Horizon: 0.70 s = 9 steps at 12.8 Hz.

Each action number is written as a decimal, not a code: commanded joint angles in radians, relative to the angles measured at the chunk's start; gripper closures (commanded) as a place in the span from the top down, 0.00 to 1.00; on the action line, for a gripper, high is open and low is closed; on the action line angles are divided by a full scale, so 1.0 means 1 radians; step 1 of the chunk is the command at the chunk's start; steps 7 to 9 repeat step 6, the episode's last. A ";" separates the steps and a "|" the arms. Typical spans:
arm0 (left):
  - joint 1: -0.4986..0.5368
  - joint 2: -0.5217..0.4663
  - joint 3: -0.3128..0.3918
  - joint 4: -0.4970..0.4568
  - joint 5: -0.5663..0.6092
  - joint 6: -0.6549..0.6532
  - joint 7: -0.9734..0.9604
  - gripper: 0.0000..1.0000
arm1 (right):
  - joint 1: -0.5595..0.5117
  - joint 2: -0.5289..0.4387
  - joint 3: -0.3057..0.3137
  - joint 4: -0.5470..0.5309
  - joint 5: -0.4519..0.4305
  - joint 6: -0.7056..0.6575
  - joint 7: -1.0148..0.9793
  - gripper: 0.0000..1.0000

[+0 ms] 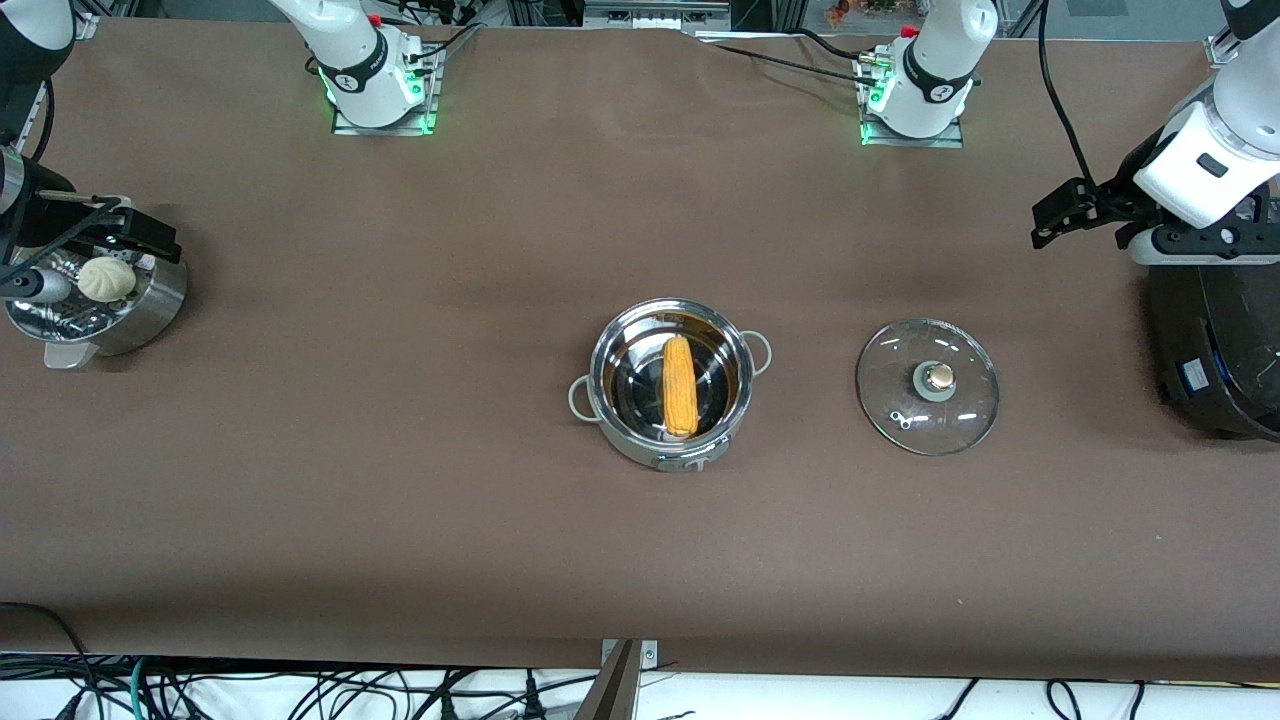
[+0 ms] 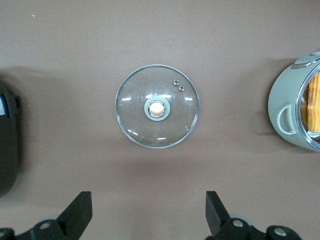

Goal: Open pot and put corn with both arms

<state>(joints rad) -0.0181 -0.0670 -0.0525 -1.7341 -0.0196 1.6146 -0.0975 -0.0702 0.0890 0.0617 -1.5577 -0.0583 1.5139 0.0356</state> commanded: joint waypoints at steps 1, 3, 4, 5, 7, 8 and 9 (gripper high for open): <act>-0.003 0.001 0.002 0.010 -0.019 -0.019 -0.004 1.00 | 0.000 0.011 0.003 0.027 -0.011 -0.006 0.004 1.00; -0.002 0.001 0.002 0.010 -0.017 -0.019 -0.004 1.00 | 0.000 0.011 0.003 0.027 -0.011 -0.006 0.000 1.00; -0.002 0.001 0.002 0.010 -0.017 -0.021 -0.004 1.00 | 0.000 0.011 0.003 0.027 -0.011 -0.006 0.000 1.00; 0.000 0.001 0.003 0.010 -0.017 -0.022 -0.004 1.00 | 0.000 0.011 0.003 0.027 -0.011 -0.006 -0.002 1.00; 0.001 0.001 0.003 0.010 -0.017 -0.024 -0.004 1.00 | 0.000 0.011 0.004 0.027 -0.011 -0.006 -0.002 1.00; 0.001 0.001 0.003 0.010 -0.017 -0.024 -0.004 1.00 | 0.000 0.011 0.004 0.027 -0.011 -0.006 -0.002 1.00; 0.001 0.001 0.003 0.010 -0.017 -0.024 -0.004 1.00 | 0.000 0.011 0.004 0.027 -0.011 -0.006 -0.002 1.00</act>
